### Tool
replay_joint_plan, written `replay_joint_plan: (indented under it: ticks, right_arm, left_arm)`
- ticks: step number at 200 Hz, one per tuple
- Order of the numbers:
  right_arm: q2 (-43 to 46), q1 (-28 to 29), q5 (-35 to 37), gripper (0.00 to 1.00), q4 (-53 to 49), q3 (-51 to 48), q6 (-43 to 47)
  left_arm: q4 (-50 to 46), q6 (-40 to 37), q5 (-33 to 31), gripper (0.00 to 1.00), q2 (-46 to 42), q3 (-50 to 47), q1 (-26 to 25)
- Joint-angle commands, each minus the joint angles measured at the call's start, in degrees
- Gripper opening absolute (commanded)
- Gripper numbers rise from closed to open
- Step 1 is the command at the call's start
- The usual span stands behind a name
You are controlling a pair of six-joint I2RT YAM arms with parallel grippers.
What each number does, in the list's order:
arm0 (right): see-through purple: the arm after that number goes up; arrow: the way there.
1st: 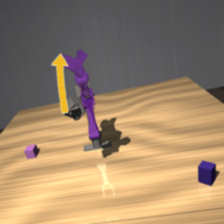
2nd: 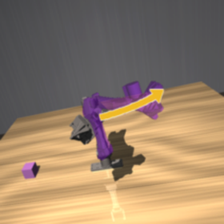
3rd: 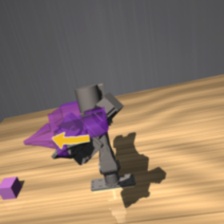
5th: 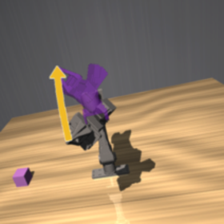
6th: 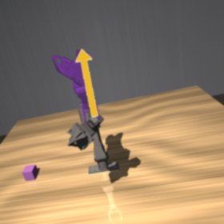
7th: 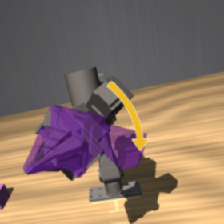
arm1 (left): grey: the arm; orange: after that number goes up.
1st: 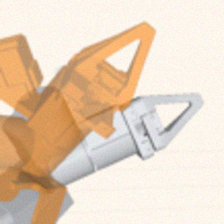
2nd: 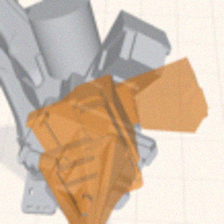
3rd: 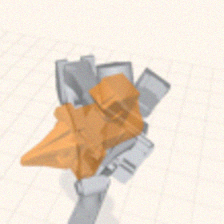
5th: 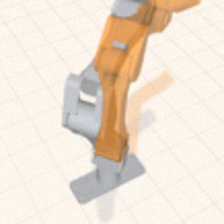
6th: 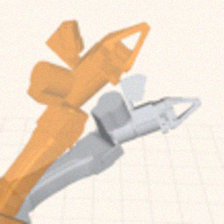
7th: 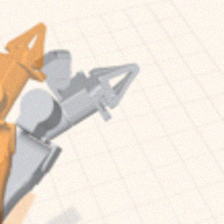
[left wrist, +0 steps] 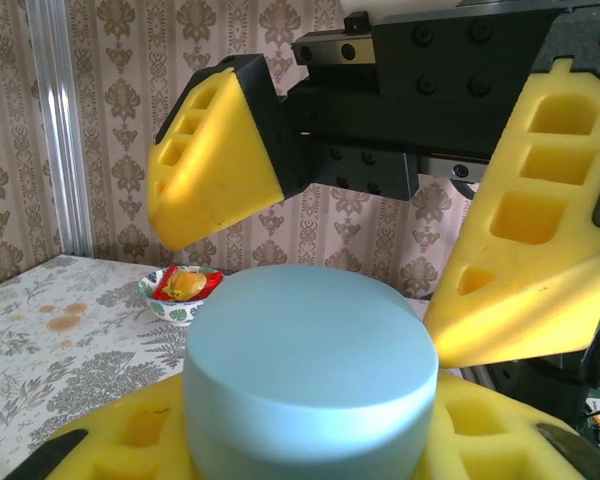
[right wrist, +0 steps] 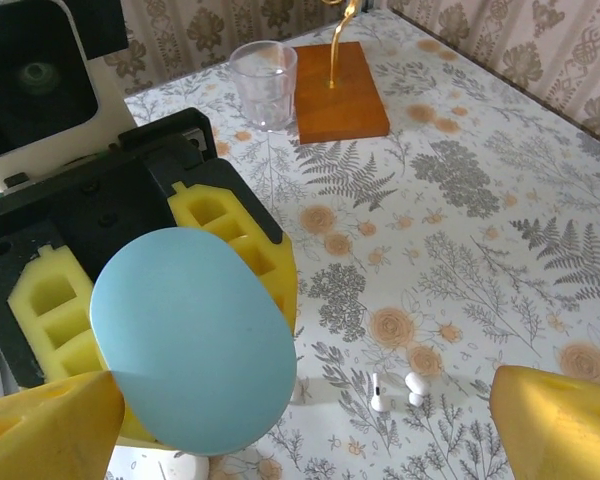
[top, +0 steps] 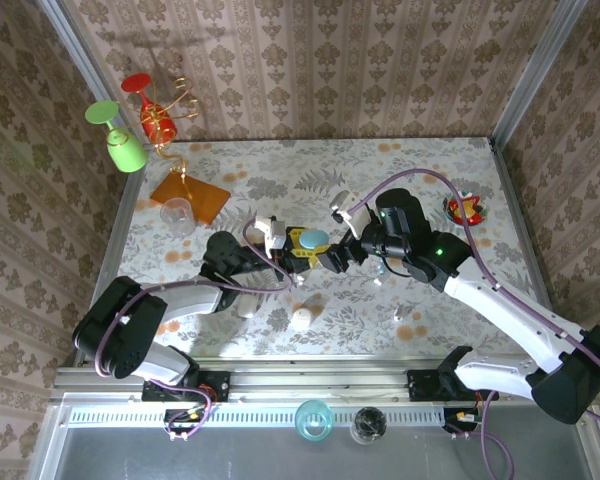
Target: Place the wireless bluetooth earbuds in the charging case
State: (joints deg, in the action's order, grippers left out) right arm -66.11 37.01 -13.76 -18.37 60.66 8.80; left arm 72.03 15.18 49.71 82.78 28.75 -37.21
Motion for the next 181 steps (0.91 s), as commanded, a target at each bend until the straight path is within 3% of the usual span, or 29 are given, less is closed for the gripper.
replay_joint_plan:
  ticks: [1, 77, 132, 181]
  right_arm:
    - [0.52, 0.23, 5.92, 0.95, 3.96, -0.44, -2.52]
    - [2.52, -0.25, 11.47, 0.92, 9.85, -1.01, -8.82]
    - [8.84, -1.22, 7.61, 0.94, 8.97, -2.81, -13.86]
    - [15.61, -6.51, 8.5, 0.98, 2.19, -6.17, -22.62]
  left_arm:
    - [1.45, -1.16, 2.09, 0.3, -0.08, 0.02, -0.05]
    - [1.45, -1.75, 2.31, 0.3, -0.91, -0.67, 0.01]
    - [1.54, -2.62, 2.05, 0.3, -0.23, -0.44, -0.03]
    - [1.62, -4.0, 0.55, 0.3, -0.65, -1.04, -0.04]
